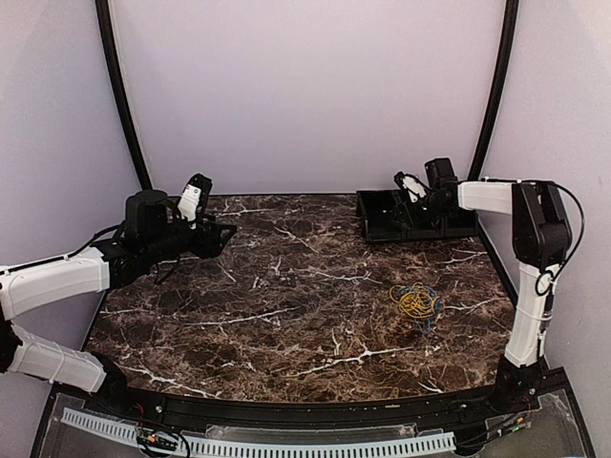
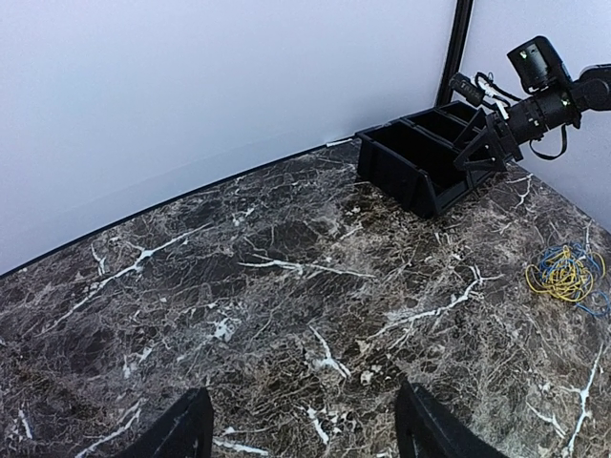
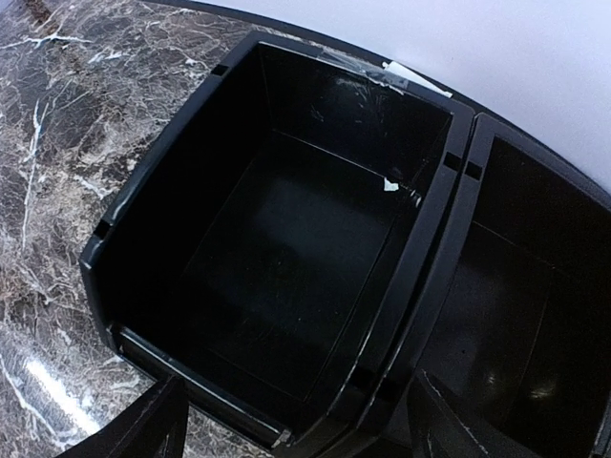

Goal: Untangle the cables

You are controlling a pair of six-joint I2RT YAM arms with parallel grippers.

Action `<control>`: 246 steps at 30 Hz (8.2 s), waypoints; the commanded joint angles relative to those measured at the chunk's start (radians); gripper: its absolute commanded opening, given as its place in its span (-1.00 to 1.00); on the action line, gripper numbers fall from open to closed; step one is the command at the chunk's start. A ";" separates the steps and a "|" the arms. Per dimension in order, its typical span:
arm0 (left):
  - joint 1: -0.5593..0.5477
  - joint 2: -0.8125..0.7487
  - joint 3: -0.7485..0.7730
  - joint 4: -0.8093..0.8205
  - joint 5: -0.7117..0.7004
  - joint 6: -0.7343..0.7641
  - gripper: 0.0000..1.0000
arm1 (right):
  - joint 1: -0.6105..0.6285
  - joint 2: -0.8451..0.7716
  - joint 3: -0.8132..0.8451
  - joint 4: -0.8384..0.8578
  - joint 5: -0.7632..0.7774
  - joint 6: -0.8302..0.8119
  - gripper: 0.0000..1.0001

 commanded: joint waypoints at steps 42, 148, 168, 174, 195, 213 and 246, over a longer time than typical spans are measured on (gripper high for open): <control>-0.006 0.025 0.002 0.009 0.015 0.056 0.35 | 0.434 -0.061 -0.140 -0.071 -0.099 -0.055 0.48; -0.675 0.498 0.034 0.435 -0.025 -0.392 0.18 | 0.409 -0.460 -0.490 -0.354 -0.253 -0.256 0.52; -0.698 0.613 0.124 0.465 -0.238 -0.353 0.24 | 0.388 -0.343 -0.422 -0.507 -0.468 -0.288 -0.56; -0.698 0.676 0.181 0.481 -0.228 -0.364 0.24 | 0.388 -0.369 -0.412 -0.525 -0.470 -0.294 -1.00; -0.698 0.900 0.271 0.640 -0.246 -0.393 -0.26 | 0.386 -0.641 -0.129 -0.732 -0.698 -0.364 -1.00; -0.698 0.938 0.214 0.684 -0.214 -0.433 -0.49 | 0.200 -0.674 0.413 -0.795 -0.809 -0.325 -1.00; -0.700 0.544 0.027 0.644 -0.173 -0.362 0.41 | -0.039 -0.751 0.021 -0.264 -0.591 -0.076 -1.00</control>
